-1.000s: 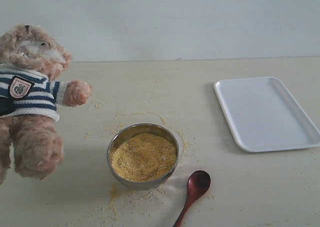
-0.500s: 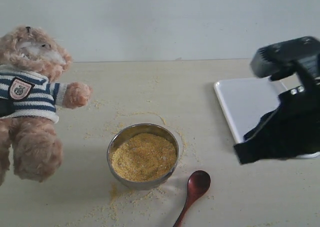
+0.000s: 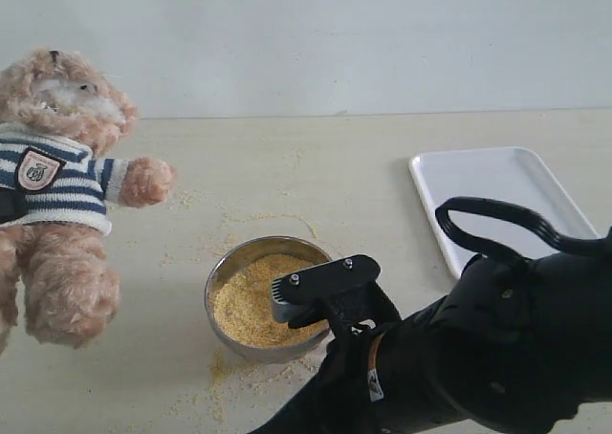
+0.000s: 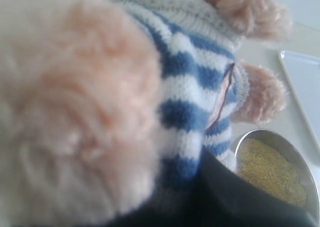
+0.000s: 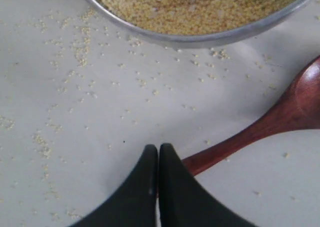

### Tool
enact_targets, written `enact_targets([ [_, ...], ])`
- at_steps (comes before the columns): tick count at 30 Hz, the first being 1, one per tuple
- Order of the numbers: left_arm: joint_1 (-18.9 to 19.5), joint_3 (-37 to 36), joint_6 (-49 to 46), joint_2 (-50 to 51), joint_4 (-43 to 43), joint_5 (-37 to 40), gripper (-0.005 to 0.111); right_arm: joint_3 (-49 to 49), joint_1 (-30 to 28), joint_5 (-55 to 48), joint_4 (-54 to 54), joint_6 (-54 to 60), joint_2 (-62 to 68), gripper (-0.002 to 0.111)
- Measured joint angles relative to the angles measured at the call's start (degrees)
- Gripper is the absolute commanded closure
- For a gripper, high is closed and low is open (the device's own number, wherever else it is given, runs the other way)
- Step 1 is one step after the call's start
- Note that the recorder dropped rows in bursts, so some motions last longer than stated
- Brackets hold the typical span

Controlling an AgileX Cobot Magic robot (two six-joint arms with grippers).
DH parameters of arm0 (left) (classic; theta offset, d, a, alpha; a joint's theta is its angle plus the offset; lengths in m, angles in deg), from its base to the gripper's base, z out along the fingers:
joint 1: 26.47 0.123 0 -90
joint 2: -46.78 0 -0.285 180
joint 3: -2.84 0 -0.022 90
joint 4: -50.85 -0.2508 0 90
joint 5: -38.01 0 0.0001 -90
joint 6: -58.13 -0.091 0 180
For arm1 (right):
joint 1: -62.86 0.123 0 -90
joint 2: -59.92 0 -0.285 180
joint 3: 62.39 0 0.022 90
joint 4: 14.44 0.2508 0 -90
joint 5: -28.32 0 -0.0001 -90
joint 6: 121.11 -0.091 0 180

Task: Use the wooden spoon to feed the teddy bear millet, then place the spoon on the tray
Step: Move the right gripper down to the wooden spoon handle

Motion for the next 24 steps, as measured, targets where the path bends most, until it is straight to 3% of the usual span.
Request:
enact_targets([
  [5,0.0,0.0,-0.1,0.0,0.8,-0.1,0.102,0.0,0.0,1.0,0.0,-0.1,0.5,0.108],
  [7,0.0,0.0,-0.1,0.0,1.0,-0.2,0.102,0.0,0.0,1.2,-0.1,0.2,0.5,0.102],
  [12,0.0,0.0,-0.1,0.0,1.3,-0.3,0.102,0.0,0.0,1.2,-0.1,1.4,0.5,0.061],
  [14,0.0,0.0,-0.1,0.0,1.3,-0.3,0.102,0.0,0.0,1.1,-0.1,1.5,0.5,0.052],
  [24,0.0,0.0,-0.2,0.0,1.3,-0.3,0.102,0.0,0.0,-2.1,-0.4,-1.9,0.5,0.051],
])
